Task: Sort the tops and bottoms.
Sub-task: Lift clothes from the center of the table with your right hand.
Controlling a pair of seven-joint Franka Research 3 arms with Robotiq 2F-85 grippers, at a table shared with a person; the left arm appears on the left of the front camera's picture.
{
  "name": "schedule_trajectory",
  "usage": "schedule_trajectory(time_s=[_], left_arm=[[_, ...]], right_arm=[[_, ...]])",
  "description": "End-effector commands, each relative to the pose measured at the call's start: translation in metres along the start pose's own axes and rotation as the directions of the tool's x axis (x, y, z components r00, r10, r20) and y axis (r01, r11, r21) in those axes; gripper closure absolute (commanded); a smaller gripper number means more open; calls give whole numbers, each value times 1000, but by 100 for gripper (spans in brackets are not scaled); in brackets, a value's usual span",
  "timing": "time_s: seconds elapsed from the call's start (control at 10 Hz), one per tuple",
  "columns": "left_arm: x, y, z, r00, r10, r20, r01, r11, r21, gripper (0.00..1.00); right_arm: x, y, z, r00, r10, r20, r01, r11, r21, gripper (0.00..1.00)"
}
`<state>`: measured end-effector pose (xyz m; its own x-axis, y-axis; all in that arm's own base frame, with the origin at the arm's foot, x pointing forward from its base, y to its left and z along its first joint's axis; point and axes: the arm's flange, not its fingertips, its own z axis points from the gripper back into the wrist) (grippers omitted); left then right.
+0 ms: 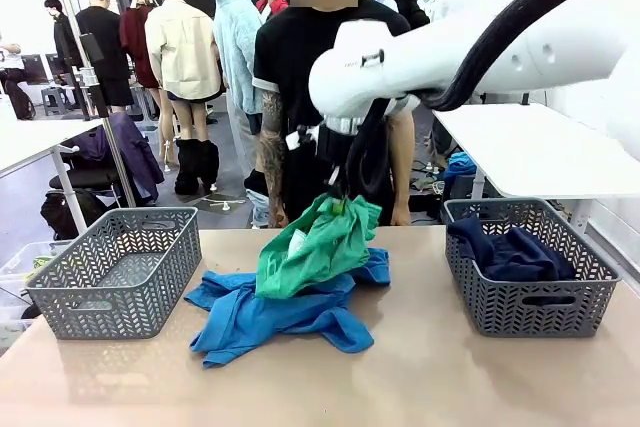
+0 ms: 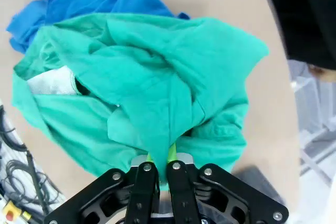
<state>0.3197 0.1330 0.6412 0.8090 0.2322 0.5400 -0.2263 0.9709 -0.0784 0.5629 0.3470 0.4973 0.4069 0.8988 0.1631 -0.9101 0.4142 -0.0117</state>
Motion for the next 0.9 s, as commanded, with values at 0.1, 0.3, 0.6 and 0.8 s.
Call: schedule_trajectory(time_s=[0.1, 0.3, 0.6, 0.8], left_arm=[[1, 1, 1, 1000, -2, 3, 2, 1000, -10, 0], [1, 1, 1, 1000, -2, 3, 2, 1000, -10, 0], [1, 1, 1, 1000, -2, 3, 2, 1000, -10, 0], [1, 1, 1, 1000, -2, 3, 2, 1000, -10, 0]], right_arm=[[-9, 16, 116, 1000, 8, -8, -9, 987, -158, 100], [-6, 39, 191, 1000, 25, -16, -28, 973, -228, 100], [-8, 75, 320, 992, -85, 90, 111, 926, -360, 100], [-8, 104, 382, 976, -127, 179, 188, 904, -384, 100]])
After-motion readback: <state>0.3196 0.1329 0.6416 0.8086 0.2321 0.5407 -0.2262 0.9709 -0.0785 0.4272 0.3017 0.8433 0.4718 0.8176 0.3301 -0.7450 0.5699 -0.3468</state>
